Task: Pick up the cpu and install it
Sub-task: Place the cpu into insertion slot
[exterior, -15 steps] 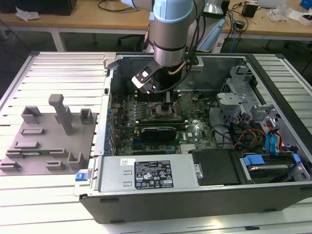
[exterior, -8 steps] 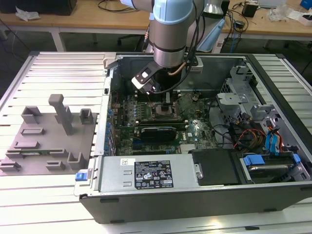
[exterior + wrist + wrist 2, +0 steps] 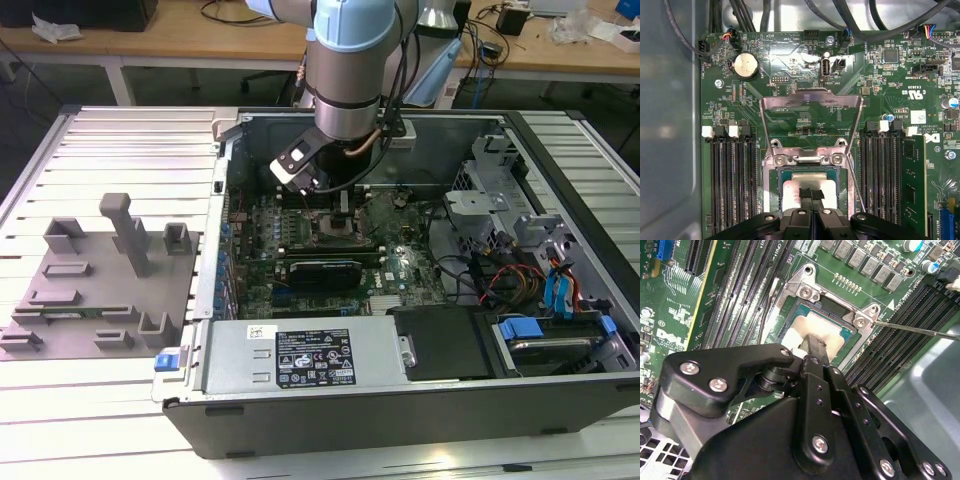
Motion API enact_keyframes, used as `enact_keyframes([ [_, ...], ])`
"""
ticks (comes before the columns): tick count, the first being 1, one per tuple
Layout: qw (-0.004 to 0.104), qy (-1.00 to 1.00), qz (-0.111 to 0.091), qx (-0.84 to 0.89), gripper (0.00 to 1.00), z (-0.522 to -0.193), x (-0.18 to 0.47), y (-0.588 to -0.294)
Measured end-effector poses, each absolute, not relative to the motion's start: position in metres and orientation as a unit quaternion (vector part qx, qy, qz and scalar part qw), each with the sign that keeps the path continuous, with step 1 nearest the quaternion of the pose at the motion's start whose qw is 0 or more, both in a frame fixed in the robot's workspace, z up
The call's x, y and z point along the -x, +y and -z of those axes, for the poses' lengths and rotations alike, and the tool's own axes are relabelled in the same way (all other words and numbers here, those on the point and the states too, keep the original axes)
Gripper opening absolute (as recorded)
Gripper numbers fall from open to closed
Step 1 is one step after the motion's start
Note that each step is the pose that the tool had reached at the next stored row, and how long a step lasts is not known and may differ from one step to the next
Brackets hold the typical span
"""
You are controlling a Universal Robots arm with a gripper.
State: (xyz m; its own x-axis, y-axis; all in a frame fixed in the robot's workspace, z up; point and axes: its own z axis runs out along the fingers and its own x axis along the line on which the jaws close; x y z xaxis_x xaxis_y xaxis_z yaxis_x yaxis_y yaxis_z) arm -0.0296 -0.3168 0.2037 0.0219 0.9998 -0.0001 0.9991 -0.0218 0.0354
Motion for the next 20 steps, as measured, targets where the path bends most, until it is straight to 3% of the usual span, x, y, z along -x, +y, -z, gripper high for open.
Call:
enact_keyframes([
  [14,0.013,0.699,-0.012,-0.715,0.11,-0.214,0.030,-0.316],
  [20,0.015,0.699,-0.010,-0.715,0.11,-0.244,0.030,-0.316],
])
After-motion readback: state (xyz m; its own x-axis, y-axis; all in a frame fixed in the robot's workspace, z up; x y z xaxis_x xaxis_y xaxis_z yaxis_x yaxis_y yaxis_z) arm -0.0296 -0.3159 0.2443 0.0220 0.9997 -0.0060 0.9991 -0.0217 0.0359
